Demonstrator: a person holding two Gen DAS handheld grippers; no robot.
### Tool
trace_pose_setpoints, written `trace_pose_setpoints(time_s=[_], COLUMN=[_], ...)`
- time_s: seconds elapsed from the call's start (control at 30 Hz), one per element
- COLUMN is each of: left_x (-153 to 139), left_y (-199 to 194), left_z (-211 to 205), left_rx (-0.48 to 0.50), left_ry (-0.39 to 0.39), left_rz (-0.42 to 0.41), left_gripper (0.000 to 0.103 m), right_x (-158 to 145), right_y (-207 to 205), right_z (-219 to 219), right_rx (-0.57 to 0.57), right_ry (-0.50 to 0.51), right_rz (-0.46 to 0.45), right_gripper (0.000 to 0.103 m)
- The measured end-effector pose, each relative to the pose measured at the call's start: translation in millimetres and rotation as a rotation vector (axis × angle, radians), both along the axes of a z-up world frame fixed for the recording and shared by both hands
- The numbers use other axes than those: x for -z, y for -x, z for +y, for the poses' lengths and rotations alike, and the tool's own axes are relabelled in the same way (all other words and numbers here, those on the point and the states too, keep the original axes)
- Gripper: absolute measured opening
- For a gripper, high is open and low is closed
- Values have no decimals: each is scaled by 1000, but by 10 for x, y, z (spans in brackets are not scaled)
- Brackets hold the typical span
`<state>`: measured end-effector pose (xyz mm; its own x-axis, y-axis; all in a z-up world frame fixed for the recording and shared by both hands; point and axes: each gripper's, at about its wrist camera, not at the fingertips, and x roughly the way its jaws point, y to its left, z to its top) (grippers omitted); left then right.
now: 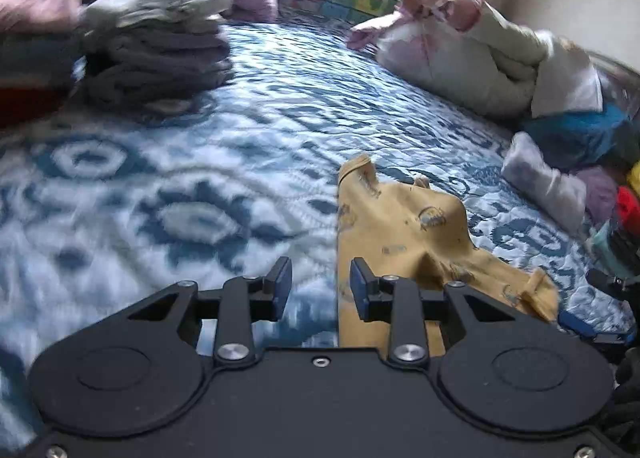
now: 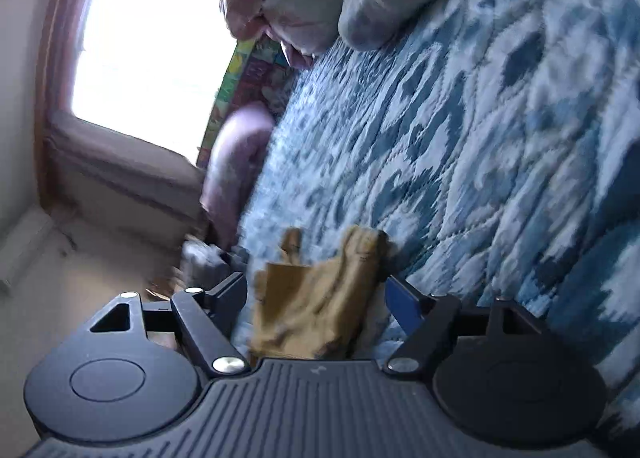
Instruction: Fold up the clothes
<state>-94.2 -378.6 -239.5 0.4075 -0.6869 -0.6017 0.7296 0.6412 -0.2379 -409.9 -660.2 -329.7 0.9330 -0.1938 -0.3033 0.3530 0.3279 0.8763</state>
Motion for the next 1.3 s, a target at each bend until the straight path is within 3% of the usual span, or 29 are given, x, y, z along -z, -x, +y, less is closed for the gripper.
trace_pose_setpoints(time_s=[0.07, 0.17, 0.33, 0.57, 0.63, 0.67, 0.7, 0.8, 0.93, 1.07, 1.13, 1.2, 1.3], left_x=[-39, -65, 18, 177, 182, 187, 194, 221, 265, 211, 170, 137, 179], left_y=[-110, -298, -541, -725, -708, -690, -687, -795, -986, -1009, -1003, -940, -875], left_z=[-169, -484, -971, -1356, -1389, -1396, -1386, -1262, -1069, -1038, -1049, -1072, -1092], left_rx=[27, 65, 112, 144, 148, 151, 150, 114, 72, 47, 46, 44, 31], left_ry=[-25, -48, -109, -172, -169, -174, -177, -138, -60, -47, -36, -38, -66], left_rz=[-23, -35, -44, -49, -68, -83, -94, -61, 39, 49, 76, 65, 68], left_gripper=[30, 30, 30, 30, 27, 10, 8, 6, 7, 7, 12, 38, 35], right_x=[-82, -121, -123, -136, -145, -153, -162, -212, -332, -335, -333, -319, -300], right_y=[-124, -267, -371, -415, -421, -412, -400, -355, -333, -344, -339, -326, -335], right_z=[71, 144, 181, 201, 193, 190, 187, 214, 318, 328, 326, 322, 317], right_rx=[-24, -52, -86, -132, -142, -147, -152, -174, -222, -235, -235, -231, -228], right_ry=[92, 162, 200, 241, 246, 249, 251, 264, 329, 325, 321, 312, 299], right_rz=[66, 119, 158, 190, 184, 179, 171, 133, 62, 52, 48, 42, 35], right_gripper=[75, 65, 40, 26, 22, 18, 14, 8, 7, 7, 7, 7, 7])
